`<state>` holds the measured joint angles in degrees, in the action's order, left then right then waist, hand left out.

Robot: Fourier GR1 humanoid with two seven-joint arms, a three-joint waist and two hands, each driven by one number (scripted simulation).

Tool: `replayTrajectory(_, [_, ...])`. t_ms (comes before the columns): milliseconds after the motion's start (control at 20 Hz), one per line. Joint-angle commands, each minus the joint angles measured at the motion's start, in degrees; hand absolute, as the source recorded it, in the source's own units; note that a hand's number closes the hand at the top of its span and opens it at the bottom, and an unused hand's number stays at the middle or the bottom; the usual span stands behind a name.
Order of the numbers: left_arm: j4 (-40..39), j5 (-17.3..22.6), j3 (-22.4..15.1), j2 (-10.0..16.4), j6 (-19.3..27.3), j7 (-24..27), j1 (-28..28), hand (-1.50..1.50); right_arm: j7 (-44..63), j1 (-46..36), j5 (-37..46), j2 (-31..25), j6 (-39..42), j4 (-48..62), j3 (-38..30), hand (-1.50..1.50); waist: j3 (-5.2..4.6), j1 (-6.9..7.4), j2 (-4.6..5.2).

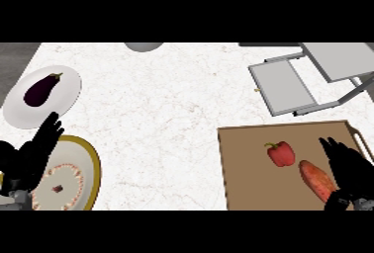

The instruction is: Pick the sweet potato from the tray and place it in the tiered shelf

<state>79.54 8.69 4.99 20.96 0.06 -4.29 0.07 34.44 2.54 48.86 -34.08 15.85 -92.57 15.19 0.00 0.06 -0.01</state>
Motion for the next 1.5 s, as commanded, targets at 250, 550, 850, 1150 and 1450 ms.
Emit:
replayTrajectory(250, [0.22,-0.39,3.43,-0.46,-3.63,0.16,1.57,0.00,-6.25,0.62,3.38,5.22,-0.57,5.77,-2.66,1.50,0.01,0.05,-0.02])
replayTrajectory(550, [8.49,-2.28,1.38,-3.32,-1.31,-4.25,3.97,0.00,-7.22,0.93,8.52,5.89,-1.16,4.09,-1.38,1.50,0.02,0.23,-0.09])
replayTrajectory(850, [3.92,-0.79,5.25,-0.75,-5.15,-3.79,1.13,0.00,-10.36,3.58,11.69,5.01,-5.84,-0.02,-4.42,1.50,0.00,-0.07,-0.06])
replayTrajectory(1150, [0.54,-3.59,1.37,-3.57,-3.69,-0.97,-2.38,0.00,19.76,-17.24,13.77,22.29,-5.61,7.47,-12.23,1.50,-0.04,4.34,1.42])
replayTrajectory(1450, [1.29,-3.82,0.82,-3.03,-4.24,-1.72,-4.26,0.00,39.07,-36.02,23.29,30.16,-10.19,15.08,-15.04,1.50,-0.13,6.57,1.18])
